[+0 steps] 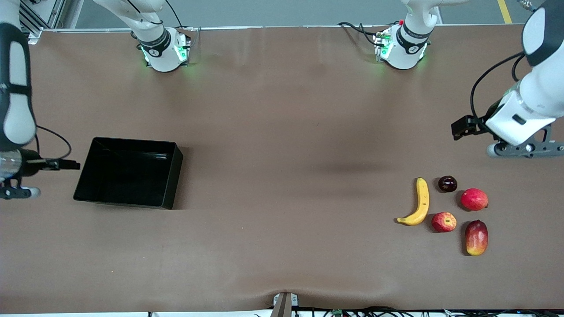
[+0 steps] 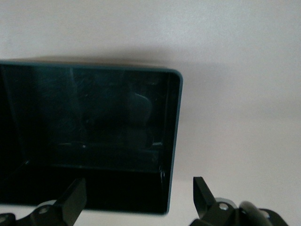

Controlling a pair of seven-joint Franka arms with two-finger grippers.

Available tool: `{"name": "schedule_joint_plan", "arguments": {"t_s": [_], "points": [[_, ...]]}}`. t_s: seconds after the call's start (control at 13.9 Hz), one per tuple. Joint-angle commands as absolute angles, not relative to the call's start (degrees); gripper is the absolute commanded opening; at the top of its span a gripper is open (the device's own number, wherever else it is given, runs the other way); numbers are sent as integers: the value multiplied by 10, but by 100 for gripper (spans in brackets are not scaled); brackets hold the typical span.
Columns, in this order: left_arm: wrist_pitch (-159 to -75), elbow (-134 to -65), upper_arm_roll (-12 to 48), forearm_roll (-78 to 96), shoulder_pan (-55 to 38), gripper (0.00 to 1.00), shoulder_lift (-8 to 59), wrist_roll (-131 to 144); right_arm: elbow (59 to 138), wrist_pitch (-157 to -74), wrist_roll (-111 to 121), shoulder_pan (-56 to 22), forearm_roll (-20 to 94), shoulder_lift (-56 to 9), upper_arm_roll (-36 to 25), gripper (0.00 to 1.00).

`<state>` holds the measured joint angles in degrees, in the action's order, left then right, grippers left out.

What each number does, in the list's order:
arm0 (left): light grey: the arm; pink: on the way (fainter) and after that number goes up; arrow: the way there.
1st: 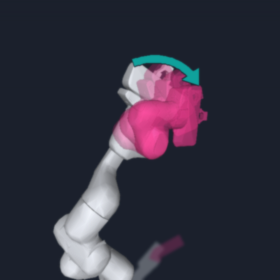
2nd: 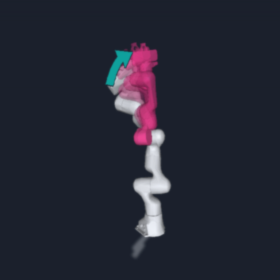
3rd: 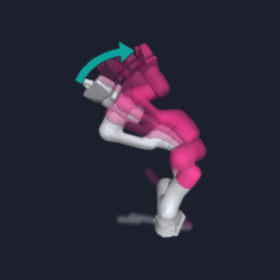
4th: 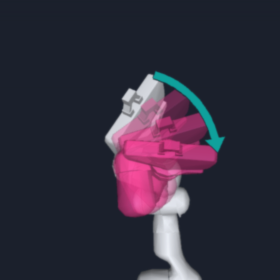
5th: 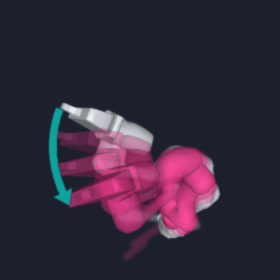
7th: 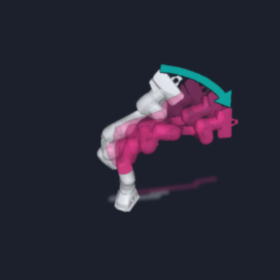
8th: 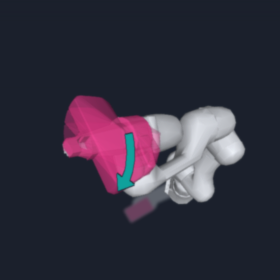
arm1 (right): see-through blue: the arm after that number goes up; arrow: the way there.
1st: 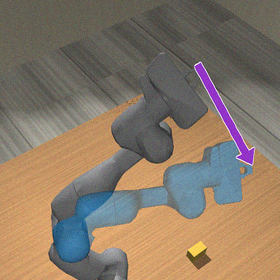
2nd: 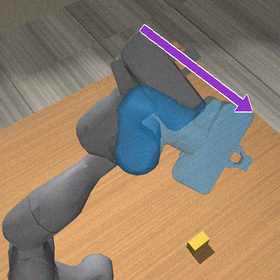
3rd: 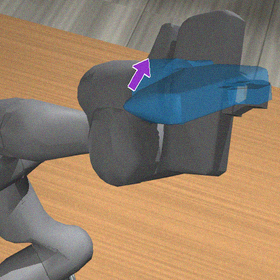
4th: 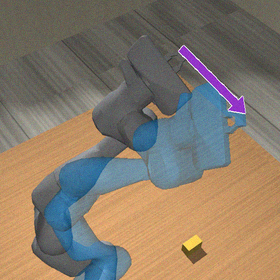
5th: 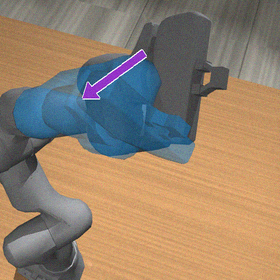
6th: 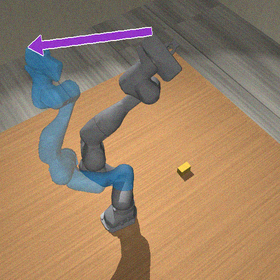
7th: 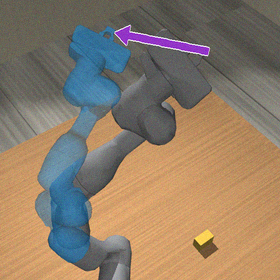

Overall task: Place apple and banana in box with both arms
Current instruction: 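Grasp the box rim with the right gripper while the left gripper lowers, then slide the box toward the fruit with the right gripper while the left grasps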

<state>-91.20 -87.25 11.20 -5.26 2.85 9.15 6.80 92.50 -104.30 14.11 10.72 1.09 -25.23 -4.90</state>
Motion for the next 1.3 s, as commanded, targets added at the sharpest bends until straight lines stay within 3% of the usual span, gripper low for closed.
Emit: {"name": "schedule_joint_plan", "arguments": {"t_s": [0.0,0.14,0.43,0.5,0.58,0.72,0.94,1.23], "points": [[-944,-874,113,-63,29,100,118,73,982,-1127,159,120,-2,-257,-44,100],[-970,-892,113,-65,29,100,131,74,1007,-1178,202,120,-2,-270,-44,100],[-1073,-955,113,-99,32,100,154,73,1015,-1177,228,140,-2,-293,-44,100],[-1094,-957,109,-99,33,100,174,72,1025,-1180,231,145,-2,-295,-44,86],[-1121,-956,109,-99,48,100,197,71,1032,-1180,229,148,-2,-297,-44,63],[-1204,-950,109,-100,67,100,247,60,1039,-1178,227,149,2,-295,-43,3],[-1297,-928,109,-98,75,100,319,72,1040,-1175,224,152,7,-296,-43,0],[-1339,-874,100,-94,86,100,392,119,1034,-1161,222,156,20,-294,-41,0]]}}
